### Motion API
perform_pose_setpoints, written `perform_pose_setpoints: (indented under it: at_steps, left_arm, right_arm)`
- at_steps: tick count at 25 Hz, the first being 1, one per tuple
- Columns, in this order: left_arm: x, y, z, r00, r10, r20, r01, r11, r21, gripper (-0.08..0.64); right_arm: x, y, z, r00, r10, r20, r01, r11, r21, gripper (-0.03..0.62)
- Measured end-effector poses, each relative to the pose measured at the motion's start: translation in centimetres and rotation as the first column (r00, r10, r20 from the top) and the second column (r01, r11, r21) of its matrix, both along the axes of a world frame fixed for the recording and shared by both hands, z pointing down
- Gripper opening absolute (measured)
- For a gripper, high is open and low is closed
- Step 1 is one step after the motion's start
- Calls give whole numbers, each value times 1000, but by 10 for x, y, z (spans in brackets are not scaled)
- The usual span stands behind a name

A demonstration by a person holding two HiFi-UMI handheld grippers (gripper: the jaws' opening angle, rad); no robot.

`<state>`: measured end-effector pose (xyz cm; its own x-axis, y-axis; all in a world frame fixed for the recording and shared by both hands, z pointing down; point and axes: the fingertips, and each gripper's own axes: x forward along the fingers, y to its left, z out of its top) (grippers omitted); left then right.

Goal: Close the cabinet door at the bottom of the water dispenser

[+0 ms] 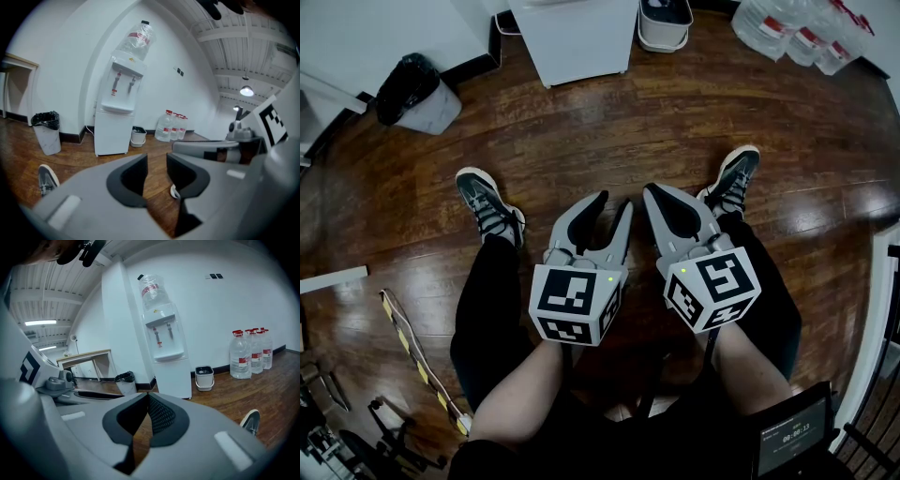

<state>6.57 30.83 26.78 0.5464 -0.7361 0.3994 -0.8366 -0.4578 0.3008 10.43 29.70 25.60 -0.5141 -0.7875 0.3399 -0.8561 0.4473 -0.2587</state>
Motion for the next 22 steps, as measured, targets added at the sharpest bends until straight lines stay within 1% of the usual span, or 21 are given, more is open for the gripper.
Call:
perform_pose_setpoints:
  at_steps: [22]
  left_arm:
    - [3,-2,2,1000,-4,-12,4,1000,-12,146]
  right_arm:
    - [-1,2,6,1000,-2,7,2,1000,-18,5]
